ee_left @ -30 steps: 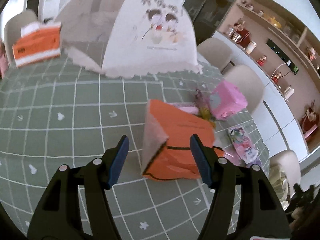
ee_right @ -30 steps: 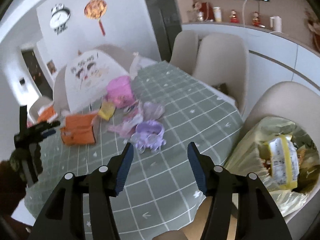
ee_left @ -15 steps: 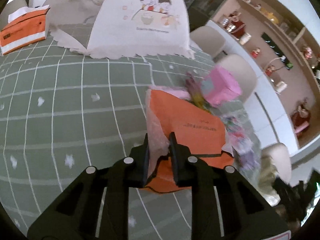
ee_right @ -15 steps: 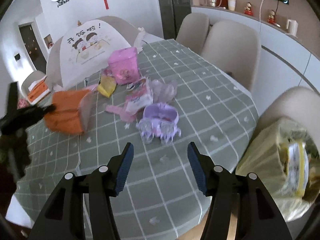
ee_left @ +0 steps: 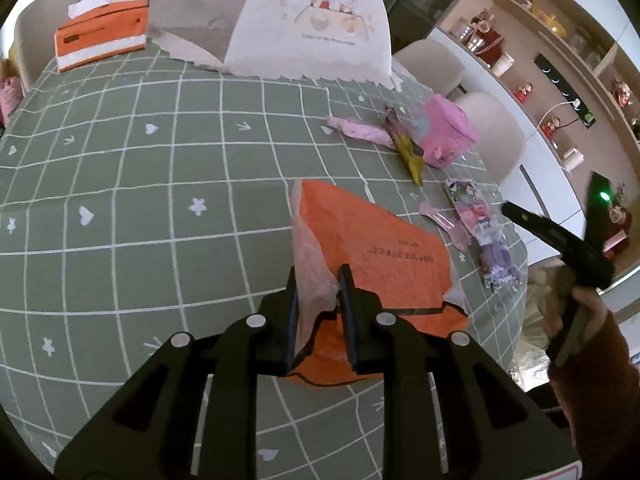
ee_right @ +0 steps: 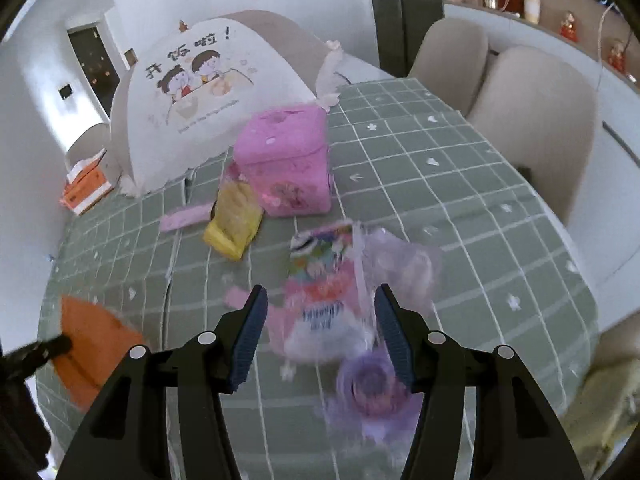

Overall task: Collect trash
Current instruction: 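Move the left gripper to the orange paper bag and grasp it, then grasp the pink-and-white wrapper strip with the right gripper while the left gripper holds the orange bag, then open the left gripper over the bin dropping the orange bag while the right gripper carries the wrapper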

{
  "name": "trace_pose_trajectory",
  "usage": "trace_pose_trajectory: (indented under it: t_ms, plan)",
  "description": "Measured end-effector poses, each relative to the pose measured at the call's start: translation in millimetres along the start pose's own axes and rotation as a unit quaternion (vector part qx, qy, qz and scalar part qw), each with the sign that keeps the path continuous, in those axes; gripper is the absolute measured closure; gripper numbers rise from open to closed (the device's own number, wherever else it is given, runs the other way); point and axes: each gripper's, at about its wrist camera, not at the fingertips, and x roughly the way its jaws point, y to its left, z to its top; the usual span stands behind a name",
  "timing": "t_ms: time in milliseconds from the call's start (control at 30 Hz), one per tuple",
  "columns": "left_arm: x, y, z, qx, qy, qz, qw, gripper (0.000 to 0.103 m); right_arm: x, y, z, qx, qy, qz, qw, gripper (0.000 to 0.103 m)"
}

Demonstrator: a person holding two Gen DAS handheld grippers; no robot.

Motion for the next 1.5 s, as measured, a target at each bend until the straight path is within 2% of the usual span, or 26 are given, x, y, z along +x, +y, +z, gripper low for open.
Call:
trace_pose_trajectory:
  t_ms: [167,233,300,367,400,467,767,1033,1233,1500]
  plan:
    - [-1.6,9.3,4.5,-0.019,0.002,0.0,0.9998,0.085,36.3,0.3,12.0,-0.006,0.019,-0.04,0.999,0.05]
    - [0.1,9.5,6.9,-0.021,0.0,-0.001,0.9998,0.085,45.5,-2.1,11.3,-0.005,0.03,-0.044,0.999,0.05]
    - [1.6,7.9,8.3,-0.022,0.0,-0.004,0.9998,0.085,49.7,-5.3,9.2,-0.002,0.041,-0.041,0.998,0.058]
    - [3.4,5.6,8.6,-0.021,0.001,-0.007,0.9998,0.085,50.4,-10.6,6.7,0.01,0.059,0.004,0.998,0.088]
    - [5.3,4.3,9.0,-0.018,0.003,-0.007,0.9998,0.085,47.7,-12.4,5.3,0.017,0.061,0.018,0.998,0.091]
    - [8.6,0.1,9.8,-0.012,0.007,-0.009,0.9999,0.085,31.8,-11.1,3.2,0.015,0.044,0.009,0.999,0.095]
    - [5.4,-24.2,20.4,0.005,-0.014,-0.026,0.9996,0.085,-73.1,-11.4,-8.0,0.029,-0.046,0.025,0.998,0.097]
    - [-8.7,-57.3,37.8,0.031,-0.048,-0.047,0.9973,0.085,-130.4,-30.6,-32.5,0.017,-0.078,-0.019,0.997,0.097]
    - [-20.0,-99.0,53.5,0.066,-0.079,-0.065,0.9925,0.085,-167.2,-56.2,-53.6,0.038,-0.104,-0.026,0.993,0.097]
    - [-26.6,-185.1,64.0,0.13,-0.106,-0.104,0.9804,0.085,-220.0,-95.7,-73.5,0.057,-0.152,-0.048,0.985,0.097]
